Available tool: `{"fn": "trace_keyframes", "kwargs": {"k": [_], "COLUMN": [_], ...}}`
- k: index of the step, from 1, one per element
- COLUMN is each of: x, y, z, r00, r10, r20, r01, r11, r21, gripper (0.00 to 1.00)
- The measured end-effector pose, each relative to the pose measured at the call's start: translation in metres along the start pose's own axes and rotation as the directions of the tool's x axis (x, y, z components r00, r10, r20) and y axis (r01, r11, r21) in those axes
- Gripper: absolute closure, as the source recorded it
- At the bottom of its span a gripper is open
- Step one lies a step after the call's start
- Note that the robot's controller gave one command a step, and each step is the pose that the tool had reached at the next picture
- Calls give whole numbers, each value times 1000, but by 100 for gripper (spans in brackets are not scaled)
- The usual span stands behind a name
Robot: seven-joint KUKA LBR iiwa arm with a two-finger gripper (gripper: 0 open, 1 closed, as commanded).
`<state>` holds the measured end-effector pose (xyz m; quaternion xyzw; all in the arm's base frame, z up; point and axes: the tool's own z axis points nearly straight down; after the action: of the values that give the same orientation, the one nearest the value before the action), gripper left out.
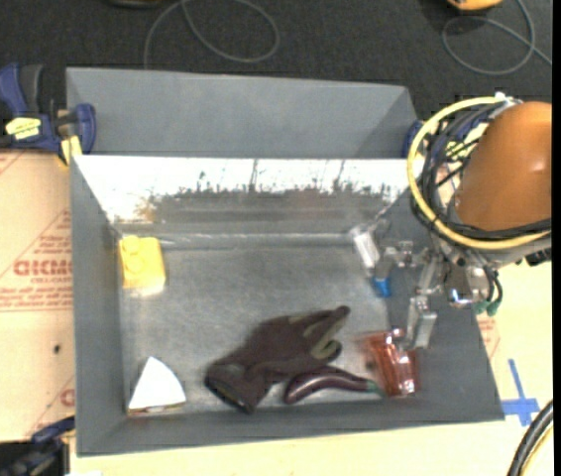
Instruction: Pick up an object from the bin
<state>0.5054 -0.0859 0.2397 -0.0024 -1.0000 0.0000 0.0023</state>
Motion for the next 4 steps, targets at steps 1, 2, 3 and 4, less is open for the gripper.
{"fn": "trace_keyframes", "kwargs": {"k": [1,2,3,4], "x": [-2,4,7,-17], "y": [0,6,25,54], "z": [-4,29,84,120], "r00": [1000,1000,998,997], "r10": [-3,18,57,71], "r20": [8,17,13,18], "r01": [3,-18,-57,-71], "r11": [1000,1000,998,997], "r21": [2,2,1,1], "gripper": [0,0,0,0]}}
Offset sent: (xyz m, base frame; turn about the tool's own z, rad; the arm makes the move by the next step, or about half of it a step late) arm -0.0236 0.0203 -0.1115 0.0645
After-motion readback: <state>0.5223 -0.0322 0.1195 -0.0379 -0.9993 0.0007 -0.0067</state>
